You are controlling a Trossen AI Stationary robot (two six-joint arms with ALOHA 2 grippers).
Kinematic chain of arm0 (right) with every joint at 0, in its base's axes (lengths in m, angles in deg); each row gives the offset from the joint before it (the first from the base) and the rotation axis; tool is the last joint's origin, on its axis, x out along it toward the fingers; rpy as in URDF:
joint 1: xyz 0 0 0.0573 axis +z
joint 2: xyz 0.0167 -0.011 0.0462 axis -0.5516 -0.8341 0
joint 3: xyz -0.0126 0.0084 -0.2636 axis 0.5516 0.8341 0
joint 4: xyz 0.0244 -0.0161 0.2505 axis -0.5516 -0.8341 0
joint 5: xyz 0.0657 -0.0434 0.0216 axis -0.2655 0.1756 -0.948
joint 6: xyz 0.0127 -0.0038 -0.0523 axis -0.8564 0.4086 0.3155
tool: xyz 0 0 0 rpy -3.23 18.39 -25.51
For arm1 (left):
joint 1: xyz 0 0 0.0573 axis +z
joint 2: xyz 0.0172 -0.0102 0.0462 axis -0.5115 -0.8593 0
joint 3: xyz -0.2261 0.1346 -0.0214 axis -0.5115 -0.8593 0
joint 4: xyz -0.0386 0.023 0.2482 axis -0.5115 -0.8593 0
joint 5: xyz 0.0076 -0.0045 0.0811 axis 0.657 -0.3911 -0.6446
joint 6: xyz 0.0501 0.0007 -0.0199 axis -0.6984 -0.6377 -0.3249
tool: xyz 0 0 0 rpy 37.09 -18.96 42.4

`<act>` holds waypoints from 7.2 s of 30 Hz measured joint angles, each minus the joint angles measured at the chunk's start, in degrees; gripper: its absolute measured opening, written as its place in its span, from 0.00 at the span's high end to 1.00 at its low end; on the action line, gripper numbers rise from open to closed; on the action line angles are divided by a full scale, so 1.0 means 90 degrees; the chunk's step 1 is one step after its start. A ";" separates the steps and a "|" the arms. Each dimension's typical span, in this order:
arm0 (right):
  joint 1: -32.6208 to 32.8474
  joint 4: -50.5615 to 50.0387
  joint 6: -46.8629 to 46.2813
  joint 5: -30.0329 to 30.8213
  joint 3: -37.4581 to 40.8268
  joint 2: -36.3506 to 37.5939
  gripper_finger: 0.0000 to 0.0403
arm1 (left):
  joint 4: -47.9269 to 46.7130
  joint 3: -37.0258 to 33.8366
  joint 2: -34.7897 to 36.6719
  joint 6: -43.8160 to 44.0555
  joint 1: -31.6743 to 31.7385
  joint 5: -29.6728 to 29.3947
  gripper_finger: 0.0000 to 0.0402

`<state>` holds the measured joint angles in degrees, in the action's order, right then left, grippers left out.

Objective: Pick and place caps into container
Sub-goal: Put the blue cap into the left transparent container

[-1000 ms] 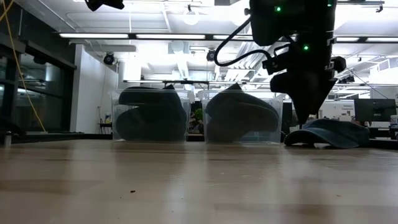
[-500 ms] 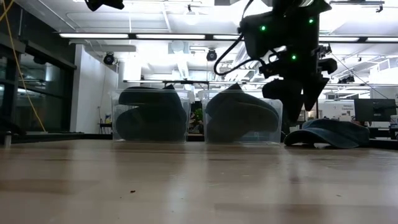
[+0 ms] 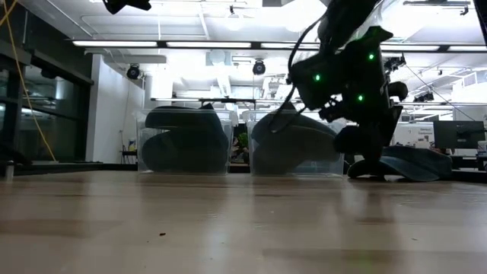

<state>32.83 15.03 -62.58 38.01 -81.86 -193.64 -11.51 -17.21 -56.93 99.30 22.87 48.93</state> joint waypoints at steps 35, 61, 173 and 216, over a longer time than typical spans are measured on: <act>-0.0549 0.0183 -0.0051 0.0686 0.0990 -0.0637 0.27 | 0.0002 0.0000 0.0002 0.0240 0.0001 0.0051 0.82; -0.0636 0.0642 0.0043 0.0526 0.0950 -0.0603 0.30 | 0.0036 0.0000 0.0002 0.0350 0.0001 0.0053 0.82; 0.1297 -0.0826 0.4001 -0.1715 -0.4613 0.4103 0.98 | 0.4892 0.0002 -0.2208 -0.0627 0.0002 -0.0564 0.82; 0.1278 -0.0020 0.5113 -0.2126 -0.5644 0.3787 0.98 | 0.8285 0.0000 -0.2657 -0.2374 0.0002 -0.0621 0.37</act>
<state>44.33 14.86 -16.56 18.88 -132.66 -159.55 63.05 -17.21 -80.84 77.93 22.89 43.34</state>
